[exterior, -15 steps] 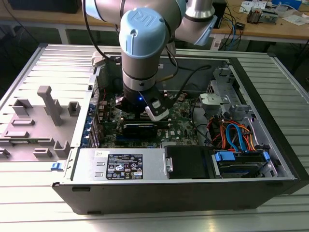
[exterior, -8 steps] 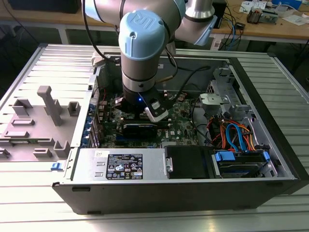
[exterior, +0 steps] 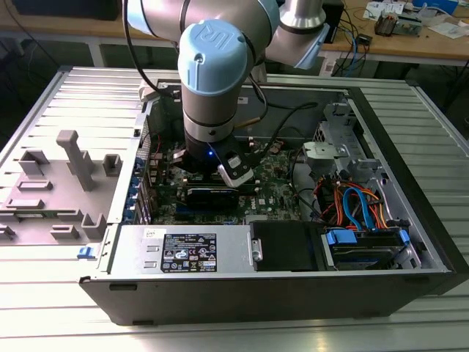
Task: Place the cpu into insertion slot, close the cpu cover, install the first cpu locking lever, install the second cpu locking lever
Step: 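Install the second cpu locking lever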
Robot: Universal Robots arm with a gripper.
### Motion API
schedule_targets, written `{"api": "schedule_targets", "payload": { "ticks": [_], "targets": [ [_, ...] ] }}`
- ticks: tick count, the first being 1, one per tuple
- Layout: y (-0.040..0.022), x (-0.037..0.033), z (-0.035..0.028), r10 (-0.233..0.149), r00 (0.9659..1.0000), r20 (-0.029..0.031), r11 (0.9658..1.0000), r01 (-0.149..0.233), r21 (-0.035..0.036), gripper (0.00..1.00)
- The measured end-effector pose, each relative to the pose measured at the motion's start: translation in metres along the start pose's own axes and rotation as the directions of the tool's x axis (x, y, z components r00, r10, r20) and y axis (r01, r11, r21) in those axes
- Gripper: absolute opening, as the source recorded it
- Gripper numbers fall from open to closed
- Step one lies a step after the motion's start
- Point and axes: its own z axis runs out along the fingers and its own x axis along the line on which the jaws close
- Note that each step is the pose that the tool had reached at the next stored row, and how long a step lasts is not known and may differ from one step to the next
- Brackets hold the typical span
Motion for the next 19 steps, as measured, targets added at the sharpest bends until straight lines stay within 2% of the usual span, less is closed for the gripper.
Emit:
{"api": "schedule_targets", "payload": {
  "ticks": [10,19],
  "targets": [
    [-0.0001,0.0011,0.0031,0.0,1.0,0.0006,1.0,0.0,-0.0058,0.11],
    [0.0004,0.0013,0.0069,0.0,1.0,0.0009,1.0,0.0,-0.0066,0.11]
  ]
}}
